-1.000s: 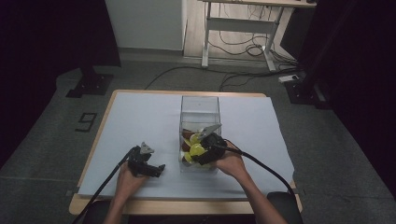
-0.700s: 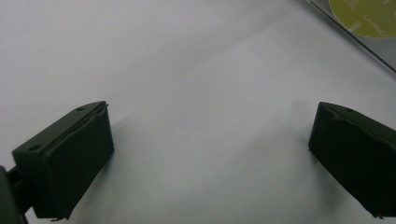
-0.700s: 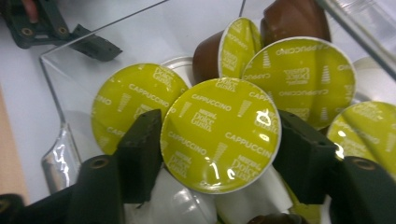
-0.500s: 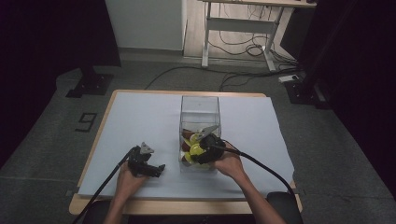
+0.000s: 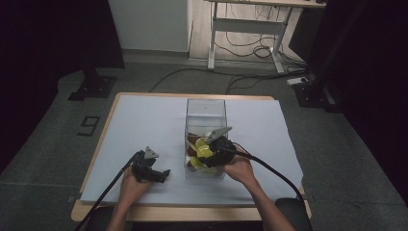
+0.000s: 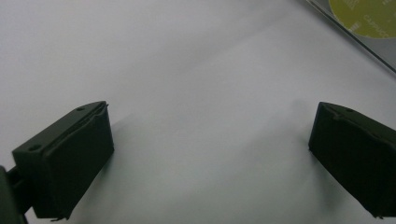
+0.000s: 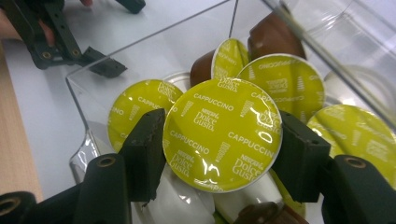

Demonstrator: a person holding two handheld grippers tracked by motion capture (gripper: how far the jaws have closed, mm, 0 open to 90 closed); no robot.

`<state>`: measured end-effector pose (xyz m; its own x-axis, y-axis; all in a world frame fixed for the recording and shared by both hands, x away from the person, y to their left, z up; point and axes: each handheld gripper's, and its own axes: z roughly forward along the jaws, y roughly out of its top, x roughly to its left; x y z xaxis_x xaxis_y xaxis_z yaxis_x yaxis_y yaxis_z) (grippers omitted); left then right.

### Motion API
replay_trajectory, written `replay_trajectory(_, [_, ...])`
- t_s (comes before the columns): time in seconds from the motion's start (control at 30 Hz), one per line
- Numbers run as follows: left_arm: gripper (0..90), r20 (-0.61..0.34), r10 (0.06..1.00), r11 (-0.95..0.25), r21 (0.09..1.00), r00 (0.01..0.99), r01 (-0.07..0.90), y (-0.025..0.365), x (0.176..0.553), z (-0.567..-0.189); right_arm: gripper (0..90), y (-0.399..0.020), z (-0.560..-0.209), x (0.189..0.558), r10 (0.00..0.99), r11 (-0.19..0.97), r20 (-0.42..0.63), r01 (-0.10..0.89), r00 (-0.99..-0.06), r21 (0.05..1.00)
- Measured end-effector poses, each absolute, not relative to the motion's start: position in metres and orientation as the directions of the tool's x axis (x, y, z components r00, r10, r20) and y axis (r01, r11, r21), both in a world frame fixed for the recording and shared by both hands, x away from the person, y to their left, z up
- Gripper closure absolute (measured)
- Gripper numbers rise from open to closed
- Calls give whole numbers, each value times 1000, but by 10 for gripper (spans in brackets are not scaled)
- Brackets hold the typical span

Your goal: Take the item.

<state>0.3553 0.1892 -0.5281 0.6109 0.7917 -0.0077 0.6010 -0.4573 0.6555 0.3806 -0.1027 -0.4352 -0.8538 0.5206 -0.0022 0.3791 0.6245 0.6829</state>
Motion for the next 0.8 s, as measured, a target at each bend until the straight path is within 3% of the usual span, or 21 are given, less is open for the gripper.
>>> replay_trajectory(0.8, [0,-7,792,-457,656,611,601,189,355,-528,402,-127,-405,376,566,540,-6,365,-824,758])
